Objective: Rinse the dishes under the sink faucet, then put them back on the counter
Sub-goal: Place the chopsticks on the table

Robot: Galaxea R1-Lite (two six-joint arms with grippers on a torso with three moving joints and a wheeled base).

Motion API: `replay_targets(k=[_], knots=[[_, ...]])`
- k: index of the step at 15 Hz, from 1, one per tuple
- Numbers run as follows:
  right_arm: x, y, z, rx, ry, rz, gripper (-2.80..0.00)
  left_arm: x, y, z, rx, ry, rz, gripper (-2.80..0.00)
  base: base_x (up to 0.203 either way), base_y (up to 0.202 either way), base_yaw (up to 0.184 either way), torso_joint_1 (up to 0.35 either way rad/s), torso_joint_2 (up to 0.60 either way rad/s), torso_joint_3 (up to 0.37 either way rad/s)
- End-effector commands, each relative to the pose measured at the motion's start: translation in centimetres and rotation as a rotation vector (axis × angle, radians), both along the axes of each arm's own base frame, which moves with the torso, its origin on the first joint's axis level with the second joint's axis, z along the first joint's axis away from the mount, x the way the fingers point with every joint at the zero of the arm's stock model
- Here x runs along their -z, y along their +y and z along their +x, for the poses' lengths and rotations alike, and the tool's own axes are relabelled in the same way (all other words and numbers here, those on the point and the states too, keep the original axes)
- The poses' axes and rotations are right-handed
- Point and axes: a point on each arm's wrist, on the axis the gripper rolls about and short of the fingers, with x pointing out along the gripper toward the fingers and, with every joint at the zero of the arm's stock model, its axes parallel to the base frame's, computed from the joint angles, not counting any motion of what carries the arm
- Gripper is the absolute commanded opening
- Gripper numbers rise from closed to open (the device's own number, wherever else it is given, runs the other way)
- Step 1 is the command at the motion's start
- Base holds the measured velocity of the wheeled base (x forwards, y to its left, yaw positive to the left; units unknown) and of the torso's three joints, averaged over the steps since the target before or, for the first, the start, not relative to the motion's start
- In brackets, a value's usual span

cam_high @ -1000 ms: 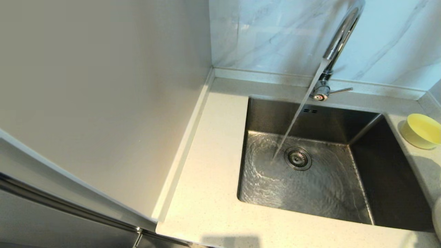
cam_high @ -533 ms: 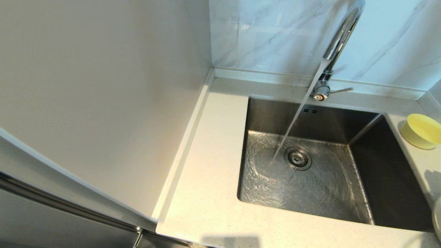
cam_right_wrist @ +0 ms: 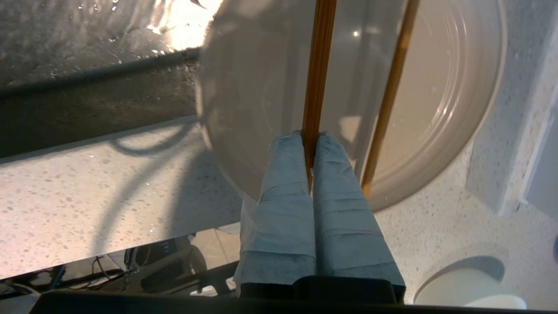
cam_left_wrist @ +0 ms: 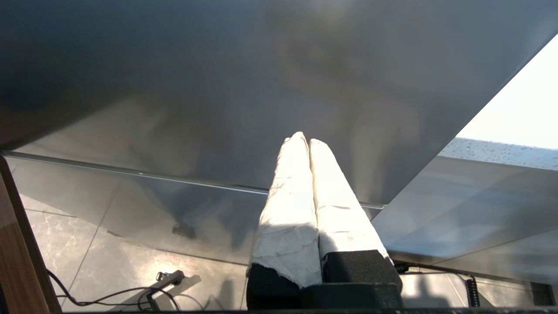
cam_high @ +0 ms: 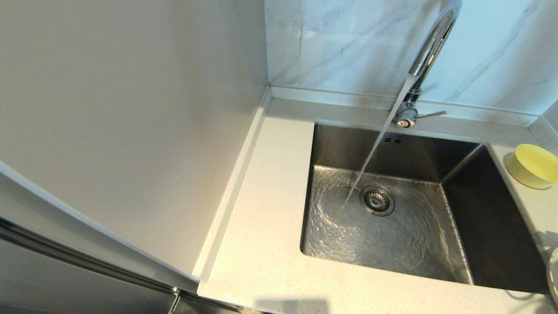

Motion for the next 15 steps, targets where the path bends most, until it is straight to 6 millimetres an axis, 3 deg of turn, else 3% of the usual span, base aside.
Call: replay_targets(k=[1,11,15], knots=[[0.8,-0.4,-0.4,0.023,0.025,0.021,-2.80,0.0,0.0,0.0,0.001,0.000,0.000,-2.80,0.000,0.000,0.000,0.000,0.00,0.000],[4.0,-0.8,-0.1,0.010,-0.094,-0.083,-2.80,0.0,0.0,0.0,0.000,0.000,0.000,-2.80,0.000,0.000,0.000,0.000,0.00,0.000],[4.0,-1.1,0.1,0.013,-0.093,-0.080,-2.80,0.0,0.0,0.0,0.001,0.000,0.000,-2.80,0.000,0.000,0.000,0.000,0.00,0.000]])
